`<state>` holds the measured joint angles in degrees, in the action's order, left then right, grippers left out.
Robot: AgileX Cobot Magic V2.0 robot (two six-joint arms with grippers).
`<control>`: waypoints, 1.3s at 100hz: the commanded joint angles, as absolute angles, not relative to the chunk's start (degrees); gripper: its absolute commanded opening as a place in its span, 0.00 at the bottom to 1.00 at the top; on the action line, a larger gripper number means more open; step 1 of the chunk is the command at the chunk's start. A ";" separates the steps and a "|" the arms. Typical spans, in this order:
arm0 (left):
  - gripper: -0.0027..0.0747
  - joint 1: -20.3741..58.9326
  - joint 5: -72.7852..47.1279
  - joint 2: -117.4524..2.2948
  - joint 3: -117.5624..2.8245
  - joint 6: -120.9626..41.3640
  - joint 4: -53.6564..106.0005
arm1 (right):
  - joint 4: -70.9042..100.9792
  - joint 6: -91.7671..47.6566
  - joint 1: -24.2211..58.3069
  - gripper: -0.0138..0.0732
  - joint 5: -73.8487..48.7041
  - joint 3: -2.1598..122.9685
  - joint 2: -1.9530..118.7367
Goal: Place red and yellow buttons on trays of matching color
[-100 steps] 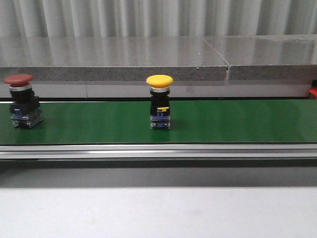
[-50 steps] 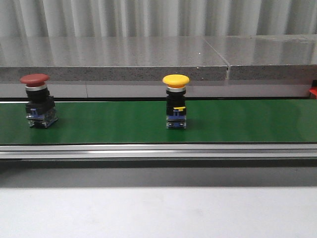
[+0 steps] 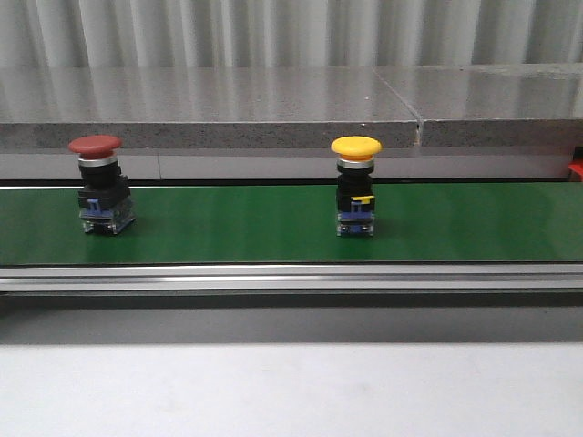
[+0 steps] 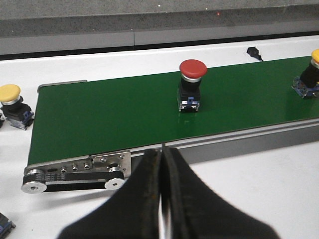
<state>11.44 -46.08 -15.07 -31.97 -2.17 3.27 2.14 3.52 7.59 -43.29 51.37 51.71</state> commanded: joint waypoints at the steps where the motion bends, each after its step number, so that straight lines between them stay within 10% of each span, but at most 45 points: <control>1: 0.01 11.81 -42.00 -15.69 -33.39 -2.22 3.99 | 3.61 3.25 8.84 0.88 -44.05 56.73 54.75; 104: 0.01 11.81 -42.00 -15.69 -33.39 -2.22 3.99 | 7.99 -4.27 19.72 0.88 -55.55 81.68 95.27; 130: 0.01 11.81 -42.00 -15.69 -33.39 -2.22 3.99 | 7.99 -4.27 19.67 0.46 -55.65 81.63 96.12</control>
